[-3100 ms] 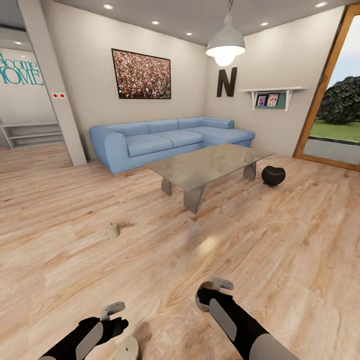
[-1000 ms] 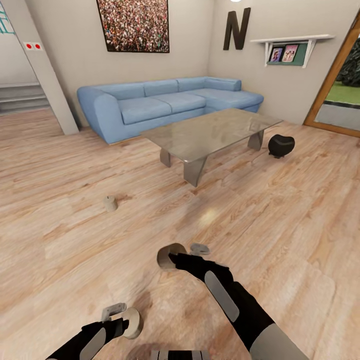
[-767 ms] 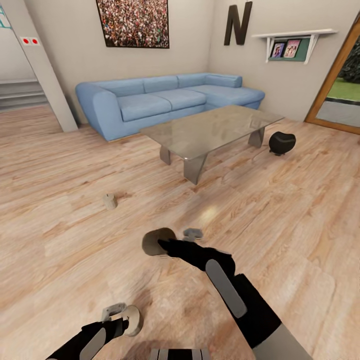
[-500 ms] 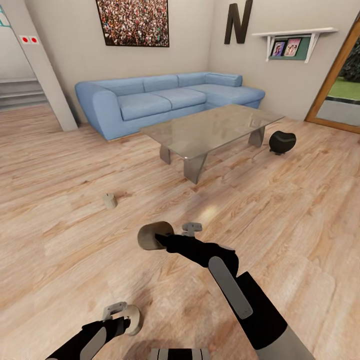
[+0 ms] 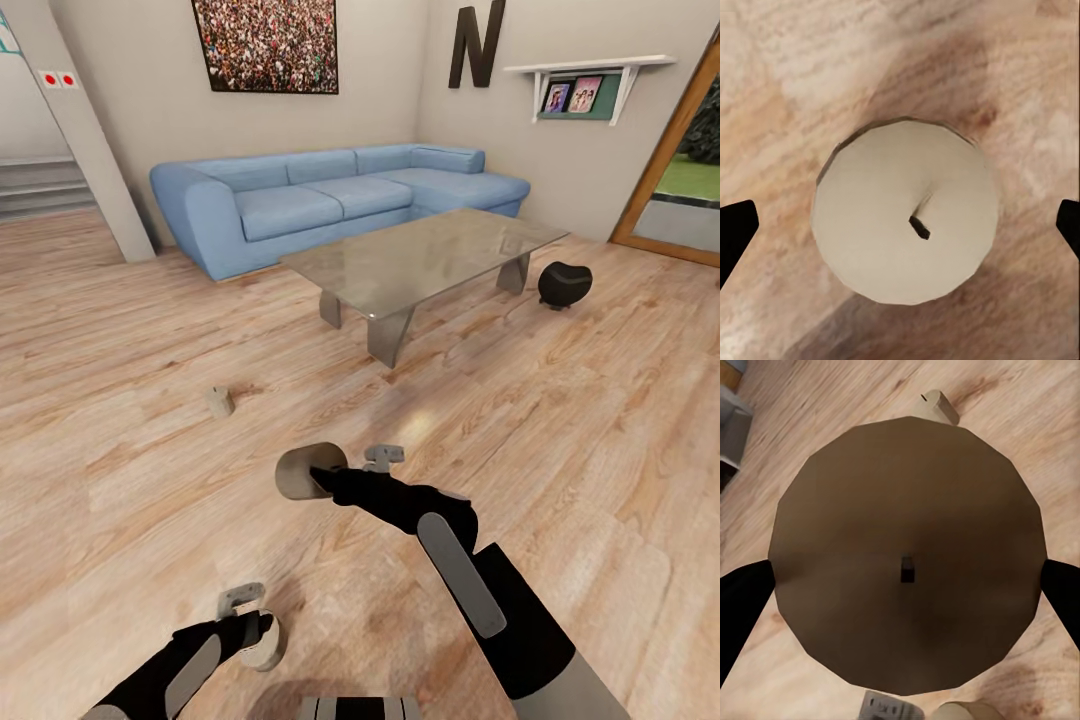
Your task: Place each of the two pumpkins and all three candles from the living room inside a cabinet in the living room (use any cabinet), then make sure every cabinet is closed, and position the cauldron so it is next to a table in the living room.
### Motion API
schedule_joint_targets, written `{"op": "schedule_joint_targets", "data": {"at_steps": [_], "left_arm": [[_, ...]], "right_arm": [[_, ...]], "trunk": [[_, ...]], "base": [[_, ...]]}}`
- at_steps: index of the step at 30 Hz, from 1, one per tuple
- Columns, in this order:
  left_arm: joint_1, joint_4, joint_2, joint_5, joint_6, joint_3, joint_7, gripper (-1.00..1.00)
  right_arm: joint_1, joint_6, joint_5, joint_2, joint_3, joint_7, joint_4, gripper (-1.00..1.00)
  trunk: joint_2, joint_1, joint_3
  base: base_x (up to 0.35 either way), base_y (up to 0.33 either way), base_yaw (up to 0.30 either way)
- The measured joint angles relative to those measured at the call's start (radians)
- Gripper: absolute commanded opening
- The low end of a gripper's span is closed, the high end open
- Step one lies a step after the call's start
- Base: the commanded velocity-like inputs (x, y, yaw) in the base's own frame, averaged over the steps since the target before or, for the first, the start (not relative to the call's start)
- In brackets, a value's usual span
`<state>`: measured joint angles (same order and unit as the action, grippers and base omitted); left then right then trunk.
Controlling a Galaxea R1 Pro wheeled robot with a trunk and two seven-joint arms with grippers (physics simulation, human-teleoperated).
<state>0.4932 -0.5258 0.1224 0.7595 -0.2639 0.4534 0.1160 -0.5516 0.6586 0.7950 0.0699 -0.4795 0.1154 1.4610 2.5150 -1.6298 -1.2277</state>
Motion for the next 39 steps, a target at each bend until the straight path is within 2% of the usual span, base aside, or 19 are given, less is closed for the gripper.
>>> {"op": "schedule_joint_targets", "data": {"at_steps": [7, 13, 16, 26, 39], "left_arm": [[0.004, -0.062, -0.005, -0.002, -0.008, -0.004, 0.0, 1.0], [0.006, -0.076, 0.024, 0.008, -0.009, -0.02, 0.001, 1.0], [0.006, -0.078, 0.03, 0.01, -0.008, -0.022, 0.002, 1.0], [0.006, -0.079, 0.025, 0.011, -0.006, -0.021, 0.002, 1.0], [0.006, -0.079, 0.025, 0.01, -0.006, -0.019, 0.0, 1.0]], "right_arm": [[0.0, 0.001, 0.0, -0.001, 0.0, 0.0, 0.008, -1.0], [0.0, 0.001, 0.001, 0.0, -0.001, 0.0, 0.009, -1.0], [0.0, 0.001, 0.001, 0.001, -0.001, 0.0, 0.009, -1.0], [0.0, 0.002, 0.001, 0.001, 0.0, 0.0, 0.009, -1.0], [0.0, 0.002, 0.001, -0.001, 0.0, -0.001, 0.011, -1.0]], "trunk": [[0.0, 0.0, 0.0], [0.0, 0.0, 0.0], [0.0, 0.0, 0.0], [0.0, 0.0, 0.0], [0.003, -0.006, -0.05]], "base": [[0.0, 0.0, 0.0], [0.063, 0.039, 0.0], [0.073, 0.049, 0.0], [0.007, 0.005, 0.0], [0.0, 0.0, 0.0]]}}
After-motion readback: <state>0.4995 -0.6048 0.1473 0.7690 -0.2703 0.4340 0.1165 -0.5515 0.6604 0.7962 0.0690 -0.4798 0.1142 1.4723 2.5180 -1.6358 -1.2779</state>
